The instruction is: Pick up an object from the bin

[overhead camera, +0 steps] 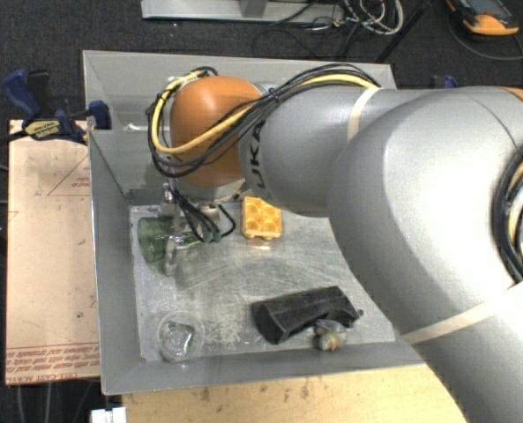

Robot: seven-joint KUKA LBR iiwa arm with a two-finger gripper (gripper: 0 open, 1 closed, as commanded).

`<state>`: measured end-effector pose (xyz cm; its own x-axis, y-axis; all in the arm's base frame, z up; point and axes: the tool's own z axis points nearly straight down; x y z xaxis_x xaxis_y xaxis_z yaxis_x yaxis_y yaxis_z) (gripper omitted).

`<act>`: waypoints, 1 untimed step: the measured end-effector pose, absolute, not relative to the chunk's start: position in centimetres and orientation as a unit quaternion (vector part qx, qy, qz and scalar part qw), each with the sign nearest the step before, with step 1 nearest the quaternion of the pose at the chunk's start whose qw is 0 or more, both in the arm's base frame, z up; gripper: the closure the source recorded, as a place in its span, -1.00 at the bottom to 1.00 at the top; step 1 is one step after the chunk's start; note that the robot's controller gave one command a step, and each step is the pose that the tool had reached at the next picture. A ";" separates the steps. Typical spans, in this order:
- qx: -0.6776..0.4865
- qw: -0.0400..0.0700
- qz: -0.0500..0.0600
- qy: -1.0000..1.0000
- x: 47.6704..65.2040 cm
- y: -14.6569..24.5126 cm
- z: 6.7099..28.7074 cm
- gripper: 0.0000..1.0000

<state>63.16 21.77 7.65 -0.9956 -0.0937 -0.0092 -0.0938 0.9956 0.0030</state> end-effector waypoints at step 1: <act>-0.047 0.005 0.002 0.999 63.2 21.8 7.7 1.00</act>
Offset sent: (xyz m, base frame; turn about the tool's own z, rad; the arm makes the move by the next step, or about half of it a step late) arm -0.0542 0.0054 0.1373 0.1224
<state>63.16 21.77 7.65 -0.9956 -0.0935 -0.0092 -0.0936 0.9956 0.0032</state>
